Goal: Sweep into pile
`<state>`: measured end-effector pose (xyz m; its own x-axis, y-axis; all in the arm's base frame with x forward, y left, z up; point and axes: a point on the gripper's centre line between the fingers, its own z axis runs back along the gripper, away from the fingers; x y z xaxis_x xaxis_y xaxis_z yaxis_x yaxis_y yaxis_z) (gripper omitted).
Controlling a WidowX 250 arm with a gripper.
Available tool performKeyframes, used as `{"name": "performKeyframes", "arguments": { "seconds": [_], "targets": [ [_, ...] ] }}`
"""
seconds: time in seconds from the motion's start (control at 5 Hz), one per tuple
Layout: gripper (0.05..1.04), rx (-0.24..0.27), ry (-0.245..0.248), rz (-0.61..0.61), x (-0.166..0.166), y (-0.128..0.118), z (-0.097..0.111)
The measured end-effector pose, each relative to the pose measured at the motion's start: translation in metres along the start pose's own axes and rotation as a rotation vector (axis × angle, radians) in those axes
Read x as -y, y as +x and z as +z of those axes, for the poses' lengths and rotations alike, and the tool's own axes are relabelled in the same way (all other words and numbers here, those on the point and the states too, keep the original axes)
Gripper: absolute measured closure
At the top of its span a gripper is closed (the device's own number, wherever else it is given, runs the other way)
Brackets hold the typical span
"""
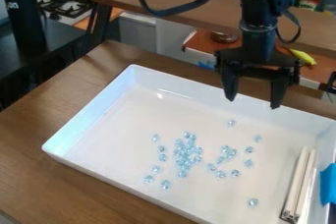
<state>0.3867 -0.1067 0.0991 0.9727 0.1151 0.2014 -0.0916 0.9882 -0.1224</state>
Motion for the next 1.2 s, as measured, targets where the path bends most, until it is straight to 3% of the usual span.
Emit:
{"name": "performKeyframes", "arguments": {
  "seconds": [0.2, 0.6, 1.2],
  "targets": [
    [0.087, -0.058, 0.024, 0.006, -0.005, -0.011, -0.019],
    [0.087, -0.123, 0.087, 0.023, -0.011, -0.021, -0.051],
    [0.087, -0.148, 0.099, 0.035, 0.02, -0.02, -0.074]
  ]
}}
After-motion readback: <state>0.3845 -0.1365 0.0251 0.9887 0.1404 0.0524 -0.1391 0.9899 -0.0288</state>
